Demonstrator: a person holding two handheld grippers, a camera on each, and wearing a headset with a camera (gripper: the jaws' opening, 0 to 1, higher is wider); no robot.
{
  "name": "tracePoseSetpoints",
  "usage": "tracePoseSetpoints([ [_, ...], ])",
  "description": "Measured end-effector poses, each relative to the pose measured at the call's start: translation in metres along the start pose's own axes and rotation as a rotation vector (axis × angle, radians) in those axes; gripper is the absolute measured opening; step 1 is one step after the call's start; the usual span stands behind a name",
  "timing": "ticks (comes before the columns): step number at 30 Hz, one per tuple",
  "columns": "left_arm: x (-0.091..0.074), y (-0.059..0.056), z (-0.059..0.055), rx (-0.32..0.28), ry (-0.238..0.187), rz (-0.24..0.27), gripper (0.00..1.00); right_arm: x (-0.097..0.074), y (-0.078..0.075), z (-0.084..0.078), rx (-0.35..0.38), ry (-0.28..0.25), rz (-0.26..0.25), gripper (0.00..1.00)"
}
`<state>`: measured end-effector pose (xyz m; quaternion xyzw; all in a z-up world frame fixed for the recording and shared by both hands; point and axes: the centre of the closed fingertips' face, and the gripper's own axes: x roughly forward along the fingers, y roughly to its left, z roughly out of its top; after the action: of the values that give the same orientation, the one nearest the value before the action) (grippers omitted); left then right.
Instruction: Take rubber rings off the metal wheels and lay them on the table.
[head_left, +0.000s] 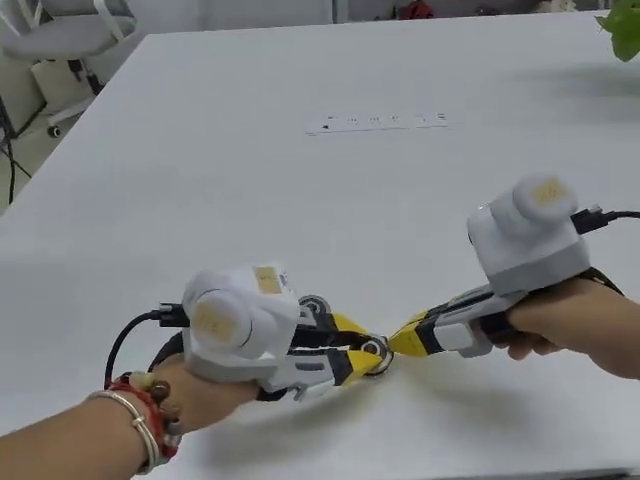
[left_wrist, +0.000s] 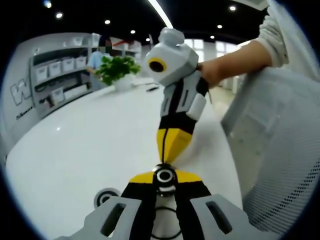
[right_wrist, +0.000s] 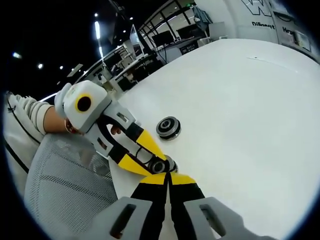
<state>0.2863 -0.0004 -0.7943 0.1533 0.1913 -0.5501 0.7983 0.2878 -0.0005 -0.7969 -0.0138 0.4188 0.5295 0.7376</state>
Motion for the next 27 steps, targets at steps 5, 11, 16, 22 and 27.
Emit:
tracePoseSetpoints([
  [5, 0.001, -0.001, 0.001, 0.01, 0.005, -0.007, 0.14, 0.001, 0.002, -0.001, -0.023, 0.027, -0.016, 0.0],
  [11, 0.001, -0.001, 0.002, 0.011, 0.007, -0.005, 0.14, 0.001, 0.005, 0.001, -0.053, 0.042, -0.028, 0.0],
  [16, 0.002, -0.002, 0.003, 0.014, 0.009, -0.008, 0.14, 0.001, 0.006, 0.001, -0.083, 0.046, -0.022, 0.0],
  [22, 0.003, -0.003, 0.004, 0.019, 0.014, -0.009, 0.14, 0.001, 0.01, 0.008, -0.12, 0.044, -0.012, 0.0],
  [27, 0.002, -0.003, 0.002, 0.019, 0.014, -0.007, 0.14, 0.001, 0.008, 0.006, -0.12, 0.044, -0.017, 0.0],
])
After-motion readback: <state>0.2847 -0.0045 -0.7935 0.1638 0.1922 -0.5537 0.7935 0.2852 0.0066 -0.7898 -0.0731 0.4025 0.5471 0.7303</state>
